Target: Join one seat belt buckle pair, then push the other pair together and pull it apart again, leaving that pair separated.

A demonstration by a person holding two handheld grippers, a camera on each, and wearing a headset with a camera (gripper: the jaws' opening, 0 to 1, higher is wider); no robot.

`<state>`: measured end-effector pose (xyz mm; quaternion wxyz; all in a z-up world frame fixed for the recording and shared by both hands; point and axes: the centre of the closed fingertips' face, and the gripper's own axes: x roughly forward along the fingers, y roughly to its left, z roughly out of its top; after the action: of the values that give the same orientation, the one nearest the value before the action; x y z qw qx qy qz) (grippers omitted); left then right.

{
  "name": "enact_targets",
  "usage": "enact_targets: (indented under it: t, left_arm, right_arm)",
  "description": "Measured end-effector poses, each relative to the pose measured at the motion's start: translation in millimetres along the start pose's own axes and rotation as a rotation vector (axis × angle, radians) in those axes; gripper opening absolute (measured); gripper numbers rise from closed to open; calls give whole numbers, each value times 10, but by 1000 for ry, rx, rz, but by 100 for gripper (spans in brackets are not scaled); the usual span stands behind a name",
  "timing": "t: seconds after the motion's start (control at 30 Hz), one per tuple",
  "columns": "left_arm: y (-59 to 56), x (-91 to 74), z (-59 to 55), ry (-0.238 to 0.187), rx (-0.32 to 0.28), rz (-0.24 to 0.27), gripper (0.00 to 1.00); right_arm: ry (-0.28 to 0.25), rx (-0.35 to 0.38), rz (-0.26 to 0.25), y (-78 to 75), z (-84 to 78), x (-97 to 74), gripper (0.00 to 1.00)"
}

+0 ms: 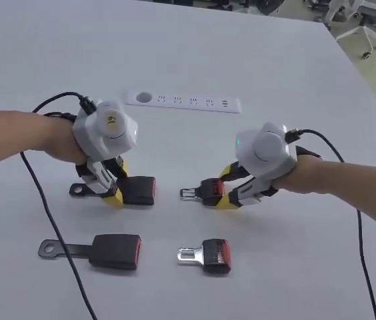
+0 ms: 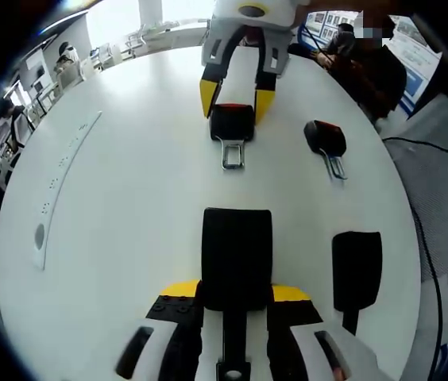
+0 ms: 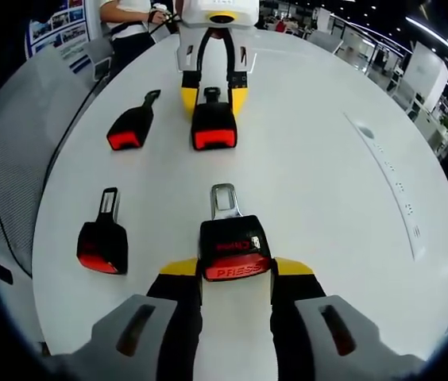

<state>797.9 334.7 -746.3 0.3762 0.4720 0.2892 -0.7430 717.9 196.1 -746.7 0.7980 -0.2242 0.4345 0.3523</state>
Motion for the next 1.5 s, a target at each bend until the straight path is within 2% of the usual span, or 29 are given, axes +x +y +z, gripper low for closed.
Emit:
enact_targets:
  t: [1.5]
  left_arm:
    - [-5,-2,-2,-4,-6,-1,31]
  right_arm:
    - [-59,6,28,111,451,276,30]
